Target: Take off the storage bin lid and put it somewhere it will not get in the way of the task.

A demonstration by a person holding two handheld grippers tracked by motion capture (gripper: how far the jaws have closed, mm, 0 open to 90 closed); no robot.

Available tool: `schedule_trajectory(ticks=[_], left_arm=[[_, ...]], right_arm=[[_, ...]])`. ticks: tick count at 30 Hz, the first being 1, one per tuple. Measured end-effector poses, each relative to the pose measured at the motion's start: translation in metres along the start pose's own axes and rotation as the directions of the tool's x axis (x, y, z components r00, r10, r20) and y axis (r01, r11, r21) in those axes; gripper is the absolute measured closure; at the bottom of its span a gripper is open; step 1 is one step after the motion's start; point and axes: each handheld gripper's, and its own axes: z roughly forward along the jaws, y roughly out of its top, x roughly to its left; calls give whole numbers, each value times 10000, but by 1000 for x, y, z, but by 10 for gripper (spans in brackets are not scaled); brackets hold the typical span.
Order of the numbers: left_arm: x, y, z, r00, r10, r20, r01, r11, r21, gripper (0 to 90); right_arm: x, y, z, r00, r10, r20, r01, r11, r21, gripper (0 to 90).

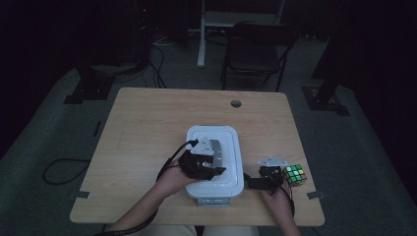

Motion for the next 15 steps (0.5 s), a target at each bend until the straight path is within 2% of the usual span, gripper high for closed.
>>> schedule_trajectory(ticks=[6,11,15], left_arm=[[-1,0,-3,9999,-14,111,15,10000,-70,625],[-2,0,-8,9990,-123,420,131,9997,-200,650],[-6,3,-13,9978,42,665,-19,9994,-343,680]], right_arm=[[0,0,0,10000,0,1,0,10000,0,127],[0,0,0,10000,-9,5,9,10000,-1,127],[0,0,0,10000,-47,12,47,10000,-21,126]])
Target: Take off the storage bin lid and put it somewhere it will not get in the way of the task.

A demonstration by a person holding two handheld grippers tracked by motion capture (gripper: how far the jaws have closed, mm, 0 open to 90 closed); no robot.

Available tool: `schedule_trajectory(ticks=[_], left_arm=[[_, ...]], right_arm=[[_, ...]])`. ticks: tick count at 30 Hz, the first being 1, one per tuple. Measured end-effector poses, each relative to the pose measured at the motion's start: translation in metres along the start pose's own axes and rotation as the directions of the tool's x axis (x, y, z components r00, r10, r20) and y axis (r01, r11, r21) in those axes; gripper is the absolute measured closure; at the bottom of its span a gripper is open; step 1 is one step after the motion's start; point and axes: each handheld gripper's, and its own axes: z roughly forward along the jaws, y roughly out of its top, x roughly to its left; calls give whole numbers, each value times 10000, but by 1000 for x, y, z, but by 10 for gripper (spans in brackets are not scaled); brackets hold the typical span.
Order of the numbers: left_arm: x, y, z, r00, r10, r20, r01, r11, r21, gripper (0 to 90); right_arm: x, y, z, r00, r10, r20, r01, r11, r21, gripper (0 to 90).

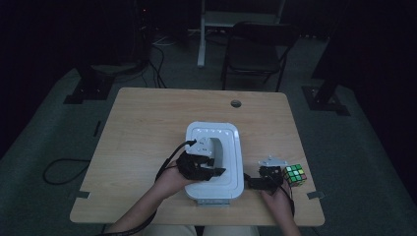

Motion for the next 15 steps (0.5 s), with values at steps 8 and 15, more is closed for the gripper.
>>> schedule_trajectory(ticks=[8,15], left_arm=[[-7,6,-18,9994,340,-102,-343,9989,-332,713],[-10,9,-34,9992,400,-17,-400,9968,-692,771]], right_arm=[[0,0,0,10000,37,-7,-37,10000,8,126],[0,0,0,10000,36,-6,-36,10000,14,127]])
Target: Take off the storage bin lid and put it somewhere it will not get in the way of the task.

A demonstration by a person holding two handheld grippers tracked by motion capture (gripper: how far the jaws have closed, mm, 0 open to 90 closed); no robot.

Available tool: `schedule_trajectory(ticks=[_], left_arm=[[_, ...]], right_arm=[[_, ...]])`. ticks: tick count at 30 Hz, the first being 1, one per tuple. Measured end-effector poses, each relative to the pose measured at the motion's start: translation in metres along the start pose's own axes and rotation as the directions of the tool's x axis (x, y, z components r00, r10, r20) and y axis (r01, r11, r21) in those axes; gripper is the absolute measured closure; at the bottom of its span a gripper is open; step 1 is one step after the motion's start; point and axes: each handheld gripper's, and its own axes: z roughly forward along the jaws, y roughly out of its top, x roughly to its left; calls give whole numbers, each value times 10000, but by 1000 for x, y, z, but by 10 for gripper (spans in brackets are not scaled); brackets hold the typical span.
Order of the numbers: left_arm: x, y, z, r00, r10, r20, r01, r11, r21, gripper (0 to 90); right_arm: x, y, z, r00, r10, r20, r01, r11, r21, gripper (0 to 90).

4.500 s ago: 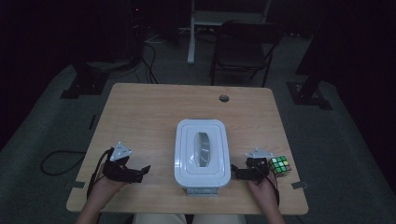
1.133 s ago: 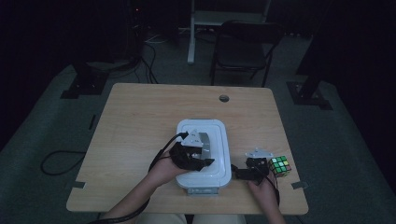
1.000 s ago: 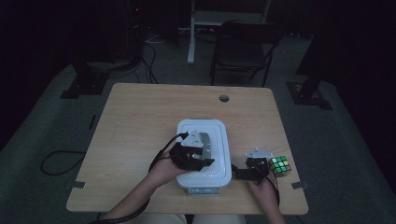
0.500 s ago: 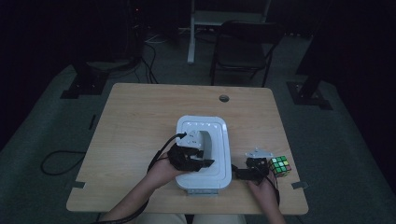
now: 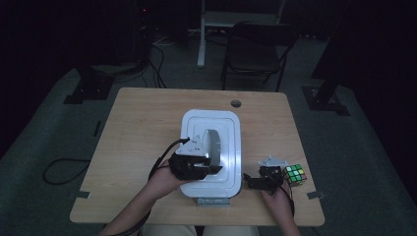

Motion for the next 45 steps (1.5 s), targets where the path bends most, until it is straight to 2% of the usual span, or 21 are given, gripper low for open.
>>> schedule_trajectory(ticks=[6,10,11,18,22,30,38,42,45], left_arm=[[2,0,-13,9999,-140,-78,138,9995,-277,793],[3,0,-21,9999,-122,-32,121,9994,-330,817],[3,-1,-23,9998,-123,-131,118,9994,-319,823],[10,-6,-41,9993,-371,-110,365,9982,-472,822],[12,-8,-52,9992,-357,-192,346,9980,-538,821],[20,-24,-75,9968,-701,-384,669,9945,-805,821],[28,-40,-92,9950,-850,-532,810,9941,-725,821],[31,-49,-101,9927,-1067,-556,1020,9914,-815,820],[34,-55,-108,9913,-1107,-707,1050,9913,-798,821]], right_arm=[[0,0,0,10000,0,1,0,10000,-5,127],[0,0,0,10000,7,5,-7,10000,1,127],[0,0,0,10000,5,0,-5,10000,2,127],[0,0,0,10000,4,2,-4,10000,0,127],[0,0,0,10000,6,4,-6,10000,1,127],[0,0,0,10000,4,4,-4,10000,-6,127],[0,0,0,10000,4,3,-4,10000,-5,127],[0,0,0,10000,7,5,-7,10000,-4,127],[0,0,0,10000,5,6,-5,10000,-5,127]])
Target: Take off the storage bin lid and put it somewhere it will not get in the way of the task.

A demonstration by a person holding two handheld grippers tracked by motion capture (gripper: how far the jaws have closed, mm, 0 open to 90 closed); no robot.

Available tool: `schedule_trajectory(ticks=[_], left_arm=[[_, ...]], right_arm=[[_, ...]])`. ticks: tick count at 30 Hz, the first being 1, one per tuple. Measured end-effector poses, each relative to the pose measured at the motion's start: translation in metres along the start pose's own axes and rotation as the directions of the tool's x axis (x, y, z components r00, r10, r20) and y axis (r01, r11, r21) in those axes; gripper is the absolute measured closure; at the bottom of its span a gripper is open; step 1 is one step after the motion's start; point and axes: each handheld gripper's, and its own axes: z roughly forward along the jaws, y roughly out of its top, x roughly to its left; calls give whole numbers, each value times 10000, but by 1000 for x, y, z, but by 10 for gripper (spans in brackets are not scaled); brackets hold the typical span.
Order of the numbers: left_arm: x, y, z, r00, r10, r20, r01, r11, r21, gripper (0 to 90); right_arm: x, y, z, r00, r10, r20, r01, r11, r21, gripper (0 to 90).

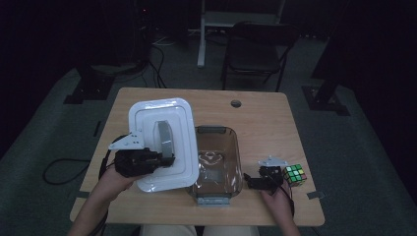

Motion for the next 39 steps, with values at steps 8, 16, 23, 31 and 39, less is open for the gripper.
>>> schedule_trajectory(ticks=[8,16,23,31,39], left_arm=[[11,-19,-21,9993,-249,-268,249,9997,7,820],[26,-39,-24,9973,-684,-276,691,9973,246,820],[35,-57,-4,9965,-829,90,822,9948,606,818],[49,-77,22,9921,-1100,601,1040,9900,949,817],[59,-91,41,9856,-1407,936,1280,9832,1299,817]], right_arm=[[0,0,0,10000,0,-3,0,10000,2,127],[0,0,0,10000,4,-4,-4,10000,10,127],[0,0,0,10000,9,-3,-9,10000,11,127],[0,0,0,10000,7,-4,-7,10000,6,127],[0,0,0,10000,10,-4,-10,10000,8,127]])
